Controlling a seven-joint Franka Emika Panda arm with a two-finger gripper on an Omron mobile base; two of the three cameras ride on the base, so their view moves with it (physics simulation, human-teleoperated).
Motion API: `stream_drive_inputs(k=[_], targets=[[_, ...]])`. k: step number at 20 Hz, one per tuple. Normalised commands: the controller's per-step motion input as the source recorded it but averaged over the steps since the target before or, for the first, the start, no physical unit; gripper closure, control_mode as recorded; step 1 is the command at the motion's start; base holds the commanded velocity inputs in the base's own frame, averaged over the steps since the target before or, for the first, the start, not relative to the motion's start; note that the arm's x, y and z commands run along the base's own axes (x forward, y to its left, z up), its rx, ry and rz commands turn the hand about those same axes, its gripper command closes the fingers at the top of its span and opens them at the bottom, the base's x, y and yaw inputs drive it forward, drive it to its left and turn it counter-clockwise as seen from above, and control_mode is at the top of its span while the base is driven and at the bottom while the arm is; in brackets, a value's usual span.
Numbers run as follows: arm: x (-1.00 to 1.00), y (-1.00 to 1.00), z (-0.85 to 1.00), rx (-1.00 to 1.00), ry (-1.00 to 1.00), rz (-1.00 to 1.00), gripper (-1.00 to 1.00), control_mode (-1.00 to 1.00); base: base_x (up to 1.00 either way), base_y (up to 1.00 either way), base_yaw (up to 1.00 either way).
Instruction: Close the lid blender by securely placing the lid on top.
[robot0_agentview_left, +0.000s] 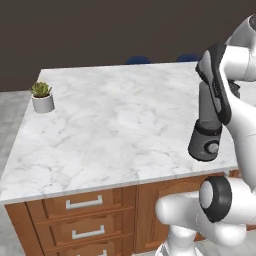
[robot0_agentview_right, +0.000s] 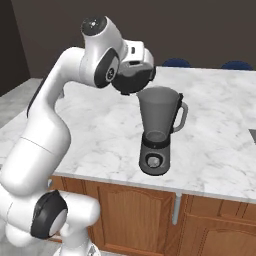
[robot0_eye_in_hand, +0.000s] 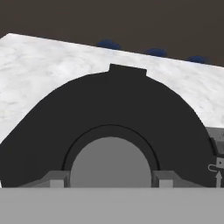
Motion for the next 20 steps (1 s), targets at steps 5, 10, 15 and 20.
stream_drive_inputs(k=[5,10,15,20], targets=[[0.1,-0.46,-0.24,0.03,0.23,0.05,1.0,-1.0,0.0,0.0,0.0],[0.16,-0.23,-0.26,0.01,0.26,0.07,1.0,-1.0,0.0,0.0,0.0],[0.22,-0.03,-0.33,0.0,0.24,0.06,1.0,-1.0,0.0,0.0,0.0],[0.11,-0.36,-0.07,0.02,0.07,0.06,1.0,-1.0,0.0,0.0,0.0]])
